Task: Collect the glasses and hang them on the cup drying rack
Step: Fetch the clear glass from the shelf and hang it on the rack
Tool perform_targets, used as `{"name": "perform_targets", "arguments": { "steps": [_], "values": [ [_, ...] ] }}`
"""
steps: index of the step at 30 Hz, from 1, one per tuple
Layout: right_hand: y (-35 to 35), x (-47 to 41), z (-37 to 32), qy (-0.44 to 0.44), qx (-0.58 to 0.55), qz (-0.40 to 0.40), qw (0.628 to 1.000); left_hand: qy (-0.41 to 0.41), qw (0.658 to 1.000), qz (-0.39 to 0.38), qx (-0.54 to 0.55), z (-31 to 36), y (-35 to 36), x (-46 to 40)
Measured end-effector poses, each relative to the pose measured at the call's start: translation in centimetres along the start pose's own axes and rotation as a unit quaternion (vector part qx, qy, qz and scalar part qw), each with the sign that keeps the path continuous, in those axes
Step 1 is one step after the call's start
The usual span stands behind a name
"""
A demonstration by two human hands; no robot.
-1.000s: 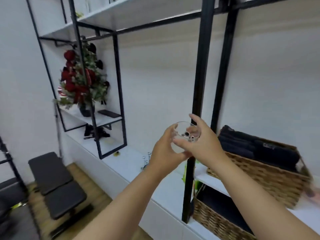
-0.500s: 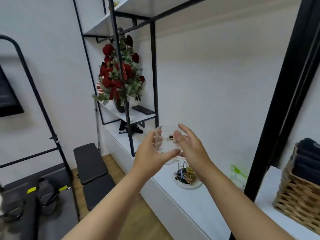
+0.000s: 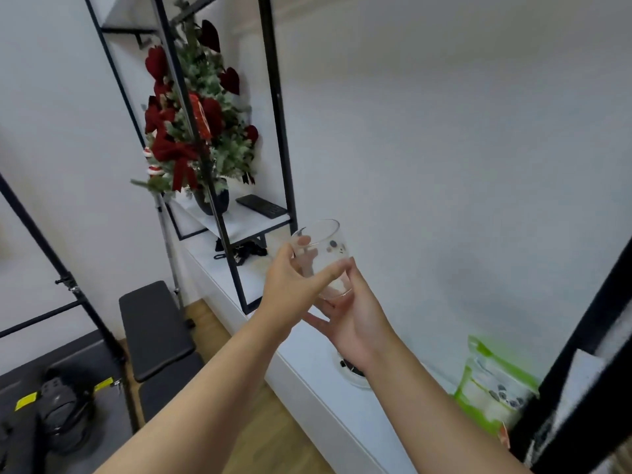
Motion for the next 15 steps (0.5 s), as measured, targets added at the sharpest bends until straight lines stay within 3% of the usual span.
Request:
{"name": "perform_targets", "arguments": {
  "steps": [8,15],
  "values": [
    [-5.5,-5.1,-2.3,-0.104,-0.119,0.121,0.98,-0.02,0.988,-0.153,0.022,-4.4,4.1,-7.3],
    [-10.0,-9.2,-3.4,-0.193,-0.035,0.265,0.944,-0.013,0.97,-0.236,0.053,-9.2,2.8,-16.0]
  ]
}}
Point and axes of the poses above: each hand's wrist, its own x-axis away from the middle knuckle, its own y-axis out of the palm, z = x × y, the point moved 2 cm from there along -x, towards the middle knuckle, and after that the axes turned 1 degree about z, right-handed, at the moved point
